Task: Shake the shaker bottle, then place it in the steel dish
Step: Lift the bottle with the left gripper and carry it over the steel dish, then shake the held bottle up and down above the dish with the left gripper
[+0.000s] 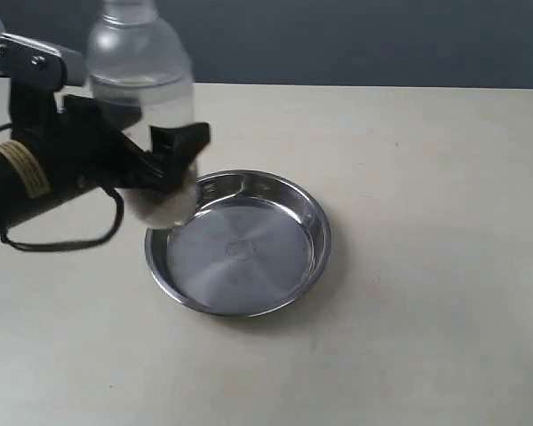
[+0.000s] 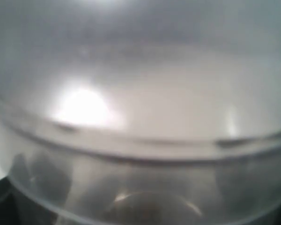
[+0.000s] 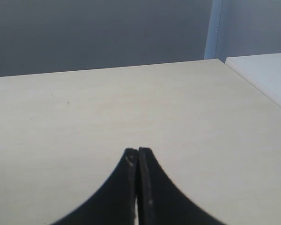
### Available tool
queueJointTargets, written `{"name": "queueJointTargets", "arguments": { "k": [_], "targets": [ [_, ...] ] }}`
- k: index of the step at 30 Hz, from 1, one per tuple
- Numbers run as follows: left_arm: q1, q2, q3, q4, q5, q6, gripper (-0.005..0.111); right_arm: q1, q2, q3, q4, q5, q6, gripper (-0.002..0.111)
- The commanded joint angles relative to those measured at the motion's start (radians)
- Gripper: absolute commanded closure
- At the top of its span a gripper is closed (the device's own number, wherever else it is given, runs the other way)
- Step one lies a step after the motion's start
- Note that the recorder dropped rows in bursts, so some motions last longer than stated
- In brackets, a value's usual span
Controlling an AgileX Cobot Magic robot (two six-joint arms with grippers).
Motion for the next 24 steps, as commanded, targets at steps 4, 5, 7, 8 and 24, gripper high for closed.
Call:
{"name": "queueJointTargets", "arguments": {
  "k": [4, 5, 7, 8, 24],
  "targets": [
    [-0.092, 0.017, 0.028, -0.772, -0.115, 0.298, 0.106, 0.005, -0.004, 0.002, 0.0, -0.011, 0.001, 0.109],
    [-0.106, 0.017, 0.019, -0.587, -0.089, 0.231, 0.106, 0.005, -0.004, 0.002, 0.0, -0.011, 0.001, 0.109],
    [-0.161, 0.017, -0.02, 0.08, -0.048, -0.012, 0.106, 0.005, -0.004, 0.002, 0.0, -0.011, 0.001, 0.109],
    [-0.183, 0.017, -0.034, 0.165, -0.013, -0.061, 0.106, 0.005, -0.004, 0.002, 0.0, -0.011, 0.001, 0.109],
    [-0.271, 0.075, -0.08, -0.329, 0.129, 0.235, 0.106, 0.005, -0.004, 0.002, 0.0, -0.011, 0.001, 0.109]
  ]
}}
